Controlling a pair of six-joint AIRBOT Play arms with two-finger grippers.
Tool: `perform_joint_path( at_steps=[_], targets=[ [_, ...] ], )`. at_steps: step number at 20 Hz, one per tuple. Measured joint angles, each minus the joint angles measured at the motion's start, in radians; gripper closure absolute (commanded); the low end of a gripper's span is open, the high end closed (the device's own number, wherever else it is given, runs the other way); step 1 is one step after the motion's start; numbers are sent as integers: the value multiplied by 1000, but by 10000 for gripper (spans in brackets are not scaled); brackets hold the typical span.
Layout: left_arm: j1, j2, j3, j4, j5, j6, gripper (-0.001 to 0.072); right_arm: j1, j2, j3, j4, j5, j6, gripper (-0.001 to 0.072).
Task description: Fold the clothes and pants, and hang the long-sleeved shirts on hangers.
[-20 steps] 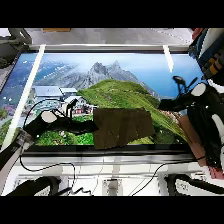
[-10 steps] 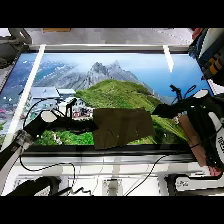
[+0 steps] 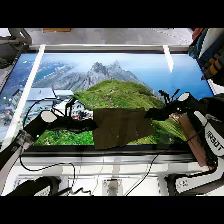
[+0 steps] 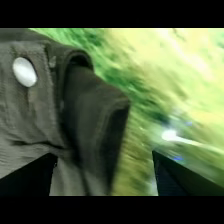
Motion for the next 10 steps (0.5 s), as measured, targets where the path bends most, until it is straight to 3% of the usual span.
perform_joint_path(
  at_steps=[4, 5, 7, 8, 10],
  targets=[
    [0, -1, 0, 21, 46, 1, 11, 39, -77, -2, 126, 115, -36, 73],
    [0, -2, 0, 34, 60, 3, 11, 60, -91, -2, 158, 122, -56, 111],
    [0, -5, 0, 60, 81, 5, 13, 107, -109, -3, 210, 101, -104, 417],
    [0, -6, 0, 69, 88, 7, 13, 131, -116, -3, 222, 77, -124, 656],
    [0, -7, 0, 88, 102, 10, 16, 174, -120, 14, 259, 55, -153, 661]
  ],
)
